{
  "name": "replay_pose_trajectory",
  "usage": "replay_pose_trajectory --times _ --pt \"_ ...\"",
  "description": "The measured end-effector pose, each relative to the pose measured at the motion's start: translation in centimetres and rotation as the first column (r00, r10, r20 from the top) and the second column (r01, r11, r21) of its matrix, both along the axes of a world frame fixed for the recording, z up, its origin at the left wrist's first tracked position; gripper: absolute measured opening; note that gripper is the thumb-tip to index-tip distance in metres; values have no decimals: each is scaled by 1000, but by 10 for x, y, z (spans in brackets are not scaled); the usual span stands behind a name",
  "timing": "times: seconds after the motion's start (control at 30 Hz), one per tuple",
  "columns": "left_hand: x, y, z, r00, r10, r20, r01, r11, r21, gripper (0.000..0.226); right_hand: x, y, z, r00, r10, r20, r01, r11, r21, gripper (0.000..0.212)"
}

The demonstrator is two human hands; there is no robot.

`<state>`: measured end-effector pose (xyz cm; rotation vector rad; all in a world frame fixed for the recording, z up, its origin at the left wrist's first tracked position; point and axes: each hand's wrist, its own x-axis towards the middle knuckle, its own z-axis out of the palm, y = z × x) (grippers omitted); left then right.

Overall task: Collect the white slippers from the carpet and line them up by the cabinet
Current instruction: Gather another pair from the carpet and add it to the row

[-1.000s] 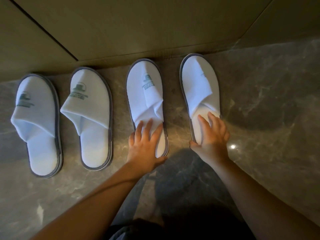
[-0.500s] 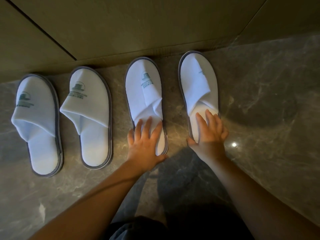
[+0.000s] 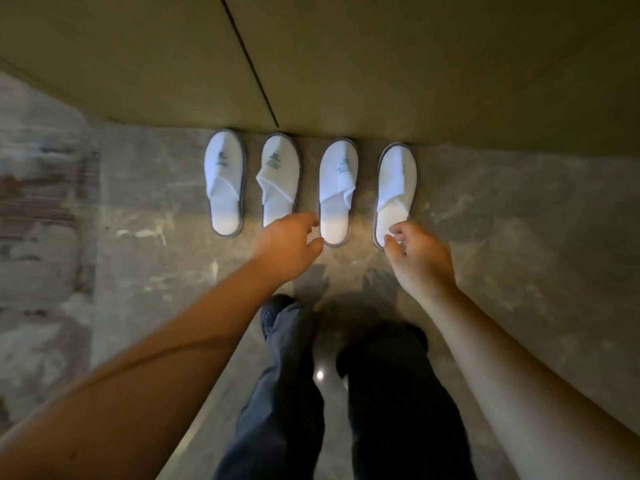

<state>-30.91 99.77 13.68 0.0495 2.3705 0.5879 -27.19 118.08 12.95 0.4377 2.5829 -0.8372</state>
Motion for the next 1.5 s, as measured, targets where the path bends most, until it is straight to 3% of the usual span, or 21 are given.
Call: replay_pose_trajectory --times 0.1,0.23,0.5,0.67,0.8,0.97,1.1,1.23,1.5 --pt "15 -33 120 999 50 -11 -50 999 -5 37 -2 -21 122 999 26 29 -22 989 -146 23" --pt "38 -73 241 991 121 -48 -124 991 -52 39 -2 -51 245 985 168 -32 -171 964 -202 23" --pt "128 -110 379 882 445 -153 -460 885 -77 39 24 -97 366 891 416 -184 -448 872 -197 19" --pt "207 -118 404 650 749 -126 -752 658 29 40 60 -127 384 767 616 -179 -642 730 -235 16" --pt "263 -139 414 412 902 -131 -901 424 89 40 82 -192 395 594 788 -161 -796 548 -257 17" --pt "335 -195 417 63 986 -154 -986 85 141 38 114 -328 421 273 918 -289 -944 199 -262 19" --pt "385 -250 405 -154 974 -165 -976 -124 179 36 149 -431 424 118 934 -338 -966 28 -258 19" --pt "414 -328 400 -229 961 -154 -959 -195 206 33 173 -506 417 73 950 -303 -972 0 -234 20" --pt "415 -516 427 -250 928 -275 -947 -176 267 30 168 -627 416 139 973 -184 -972 99 -211 21"
